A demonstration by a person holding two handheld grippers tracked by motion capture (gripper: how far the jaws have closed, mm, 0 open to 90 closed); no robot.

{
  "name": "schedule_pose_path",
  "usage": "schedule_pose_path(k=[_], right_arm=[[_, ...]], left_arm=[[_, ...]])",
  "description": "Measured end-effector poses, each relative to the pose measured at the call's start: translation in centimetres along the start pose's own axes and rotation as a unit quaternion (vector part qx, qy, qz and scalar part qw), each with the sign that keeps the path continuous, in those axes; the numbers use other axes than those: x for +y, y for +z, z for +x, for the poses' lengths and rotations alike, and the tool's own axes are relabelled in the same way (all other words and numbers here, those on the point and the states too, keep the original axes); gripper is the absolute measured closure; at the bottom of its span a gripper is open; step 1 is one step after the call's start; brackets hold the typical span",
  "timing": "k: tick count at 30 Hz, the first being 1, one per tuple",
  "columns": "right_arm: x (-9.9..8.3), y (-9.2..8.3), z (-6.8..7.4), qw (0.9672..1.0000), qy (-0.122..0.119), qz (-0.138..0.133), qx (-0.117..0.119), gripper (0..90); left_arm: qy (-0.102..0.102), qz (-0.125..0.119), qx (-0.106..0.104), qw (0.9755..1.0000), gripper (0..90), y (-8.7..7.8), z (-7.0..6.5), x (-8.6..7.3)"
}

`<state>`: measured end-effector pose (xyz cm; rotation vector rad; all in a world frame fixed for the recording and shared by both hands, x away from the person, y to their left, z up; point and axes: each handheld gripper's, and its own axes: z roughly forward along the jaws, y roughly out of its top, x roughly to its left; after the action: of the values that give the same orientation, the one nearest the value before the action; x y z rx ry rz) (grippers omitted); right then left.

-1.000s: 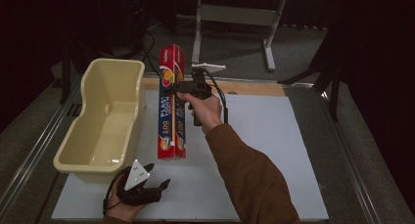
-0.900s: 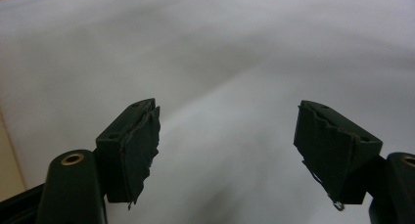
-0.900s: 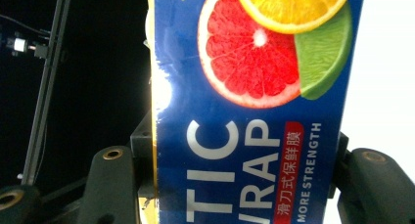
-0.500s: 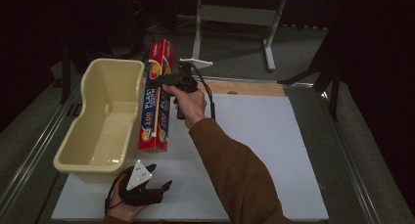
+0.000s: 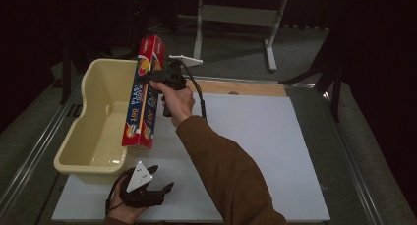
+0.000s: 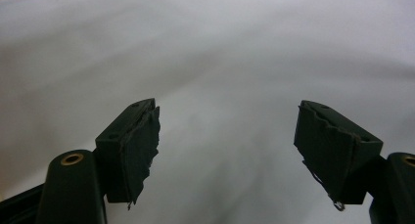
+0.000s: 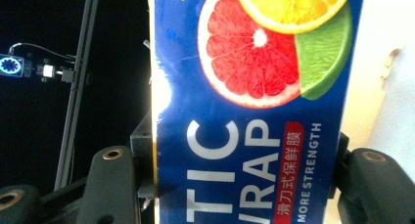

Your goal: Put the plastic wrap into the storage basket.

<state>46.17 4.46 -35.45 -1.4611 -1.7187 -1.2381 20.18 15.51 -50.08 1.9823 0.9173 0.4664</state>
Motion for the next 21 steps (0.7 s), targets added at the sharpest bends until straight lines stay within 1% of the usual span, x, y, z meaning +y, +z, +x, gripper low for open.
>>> schedule_pose_path(k=[4, 5, 6, 8, 11, 15, 18, 21], right_arm=[[-0.2, 1.1, 0.1, 1.0000, 0.004, 0.001, -0.005, 39.6], [-0.2, 1.1, 0.1, 1.0000, 0.004, 0.001, -0.005, 39.6], [-0.4, 1.6, 0.3, 1.0000, 0.002, 0.001, -0.001, 39.6], [-0.7, 1.9, 0.6, 1.0000, -0.004, 0.003, 0.000, 39.6], [-1.2, 2.5, 1.3, 0.9998, -0.019, 0.003, -0.009, 39.6], [-1.6, 3.0, 1.9, 0.9996, -0.025, 0.004, -0.010, 39.6], [-1.8, 3.2, 2.2, 0.9999, -0.014, 0.001, -0.003, 39.6], [-1.8, 3.4, 2.5, 0.9999, -0.011, 0.001, 0.004, 39.6]], left_arm=[[0.000, -0.007, 0.000, 1.0000, 25.0, -0.2, 0.1, 0.0], [0.000, -0.007, 0.000, 1.0000, 25.0, -0.2, 0.1, 0.0], [0.000, -0.009, -0.002, 1.0000, 25.0, -0.2, 0.2, 0.0], [0.000, -0.009, -0.001, 1.0000, 25.0, -0.1, 0.1, 0.0], [0.000, -0.009, 0.000, 1.0000, 24.8, -0.1, 0.1, 0.1], [0.001, -0.012, -0.001, 0.9999, 24.7, -0.2, 0.0, 0.1], [0.001, -0.011, -0.001, 0.9999, 24.4, -0.2, -0.1, 0.0], [0.000, -0.012, -0.001, 0.9999, 24.4, -0.2, 0.0, 0.0]])
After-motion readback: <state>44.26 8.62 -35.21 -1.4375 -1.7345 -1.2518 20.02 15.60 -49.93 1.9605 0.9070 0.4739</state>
